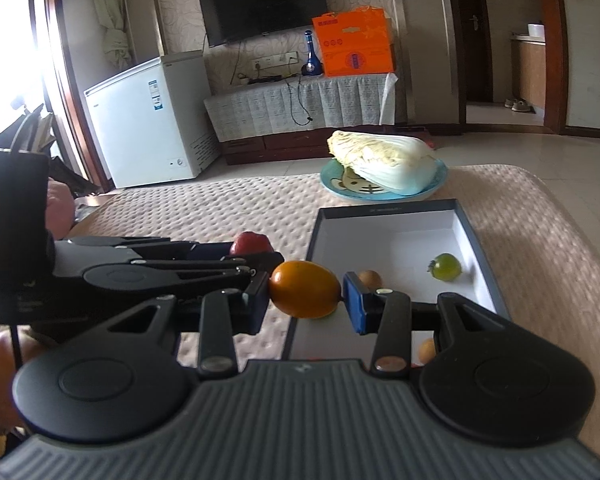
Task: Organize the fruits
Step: 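Carry the red tomato in the left tool while the right tool carries the orange over the box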
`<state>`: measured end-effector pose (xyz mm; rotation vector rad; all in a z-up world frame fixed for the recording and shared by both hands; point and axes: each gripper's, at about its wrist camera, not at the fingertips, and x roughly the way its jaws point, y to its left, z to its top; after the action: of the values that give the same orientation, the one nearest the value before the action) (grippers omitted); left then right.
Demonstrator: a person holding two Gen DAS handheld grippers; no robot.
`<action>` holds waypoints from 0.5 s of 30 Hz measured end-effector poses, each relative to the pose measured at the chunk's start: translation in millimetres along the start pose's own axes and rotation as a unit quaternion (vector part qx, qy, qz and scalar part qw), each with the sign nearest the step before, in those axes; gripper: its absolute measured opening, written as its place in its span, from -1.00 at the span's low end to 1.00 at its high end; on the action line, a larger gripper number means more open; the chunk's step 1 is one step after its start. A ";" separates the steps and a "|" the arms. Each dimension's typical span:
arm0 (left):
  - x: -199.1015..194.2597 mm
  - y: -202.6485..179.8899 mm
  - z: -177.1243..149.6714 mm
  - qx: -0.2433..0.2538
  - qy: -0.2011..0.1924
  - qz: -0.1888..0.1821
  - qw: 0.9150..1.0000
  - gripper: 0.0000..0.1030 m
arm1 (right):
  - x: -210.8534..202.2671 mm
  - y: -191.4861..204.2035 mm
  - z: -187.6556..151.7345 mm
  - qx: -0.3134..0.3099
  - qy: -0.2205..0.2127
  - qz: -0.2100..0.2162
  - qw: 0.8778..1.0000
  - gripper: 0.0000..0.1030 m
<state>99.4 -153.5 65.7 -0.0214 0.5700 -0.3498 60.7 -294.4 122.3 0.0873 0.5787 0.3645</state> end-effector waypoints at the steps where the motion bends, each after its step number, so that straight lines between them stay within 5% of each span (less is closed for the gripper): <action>1: 1.5 -2.4 0.2 0.000 0.000 -0.001 1.000 -0.27 | -0.8 -1.9 -0.2 0.001 0.000 -0.001 1.000 -0.17; 15: 25.0 -33.3 6.6 -0.004 0.001 -0.025 1.000 -0.27 | -9.8 -34.3 -3.4 0.020 -0.001 -0.029 0.999 -0.17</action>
<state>111.9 -193.6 62.0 -0.0436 0.5737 -0.3966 61.9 -330.0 118.3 0.1085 0.5863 0.2963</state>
